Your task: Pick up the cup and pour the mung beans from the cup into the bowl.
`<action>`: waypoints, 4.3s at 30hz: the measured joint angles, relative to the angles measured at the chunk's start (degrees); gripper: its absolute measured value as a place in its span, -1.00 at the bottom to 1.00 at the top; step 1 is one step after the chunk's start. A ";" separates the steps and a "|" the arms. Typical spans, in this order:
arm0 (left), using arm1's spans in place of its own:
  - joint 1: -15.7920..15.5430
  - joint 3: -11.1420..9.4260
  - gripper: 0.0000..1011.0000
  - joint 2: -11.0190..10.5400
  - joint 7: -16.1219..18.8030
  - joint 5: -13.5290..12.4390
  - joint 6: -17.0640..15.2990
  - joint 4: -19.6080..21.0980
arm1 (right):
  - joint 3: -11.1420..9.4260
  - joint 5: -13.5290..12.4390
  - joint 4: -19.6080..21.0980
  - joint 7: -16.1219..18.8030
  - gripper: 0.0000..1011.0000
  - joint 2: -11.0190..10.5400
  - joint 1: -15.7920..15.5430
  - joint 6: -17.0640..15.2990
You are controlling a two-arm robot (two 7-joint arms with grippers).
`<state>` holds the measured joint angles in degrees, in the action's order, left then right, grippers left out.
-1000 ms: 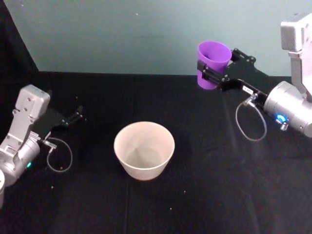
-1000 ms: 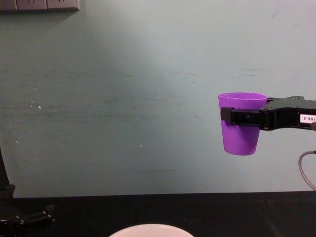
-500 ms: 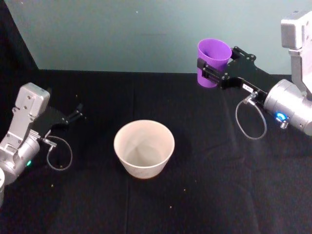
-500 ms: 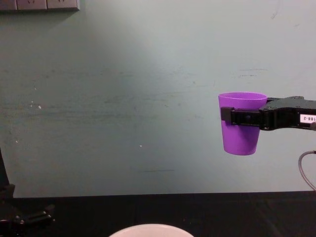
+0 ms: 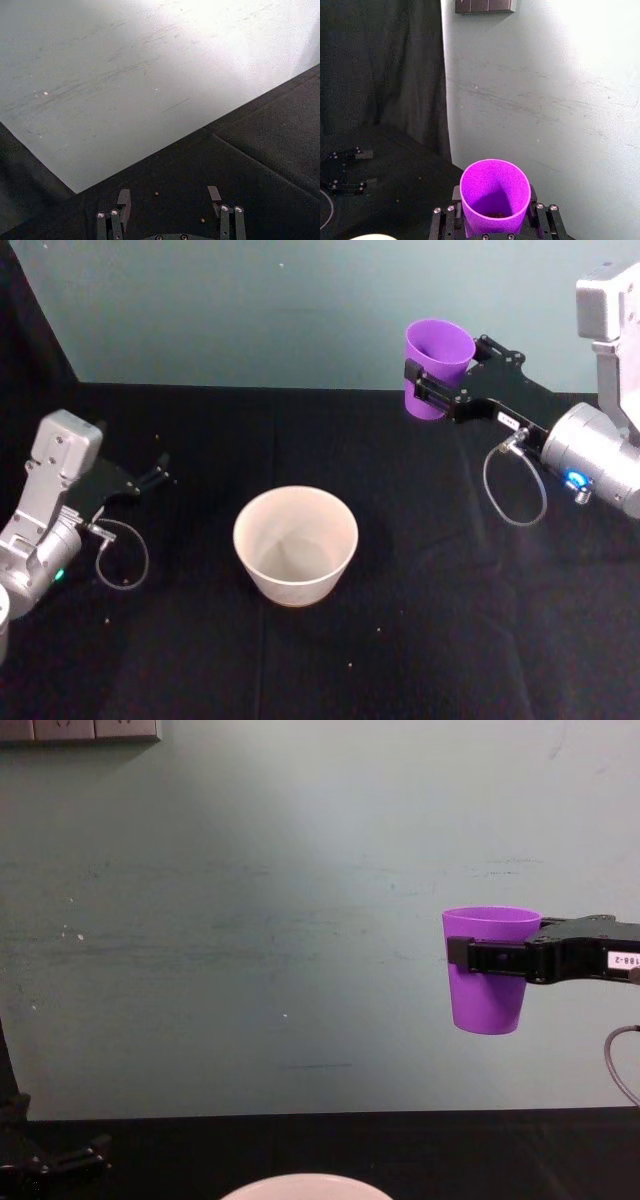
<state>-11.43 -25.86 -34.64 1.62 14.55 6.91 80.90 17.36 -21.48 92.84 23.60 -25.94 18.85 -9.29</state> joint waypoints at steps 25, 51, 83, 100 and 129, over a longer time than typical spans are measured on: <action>0.00 0.00 0.98 0.00 0.00 0.00 0.00 0.00 | 0.00 0.00 0.00 0.00 0.45 0.00 0.00 0.00; 0.00 0.00 0.98 0.00 0.00 0.00 0.00 0.00 | 9.55 15.06 -11.52 -2.47 0.45 2.26 7.55 7.42; 0.00 0.00 0.98 0.00 0.00 0.00 0.00 0.00 | 23.98 58.06 -4.95 -16.56 0.45 -3.87 5.70 14.47; 0.00 0.00 0.98 0.00 0.00 0.00 0.00 0.00 | 26.14 71.84 -2.50 -21.25 0.45 -5.46 4.40 14.43; 0.00 0.00 0.98 0.00 0.00 0.00 0.00 0.00 | 29.71 91.28 -2.91 -27.08 0.45 -6.05 3.65 11.70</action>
<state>-11.43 -25.86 -34.65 1.62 14.55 6.91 80.90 47.07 69.81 89.93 -3.47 -31.99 22.50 2.41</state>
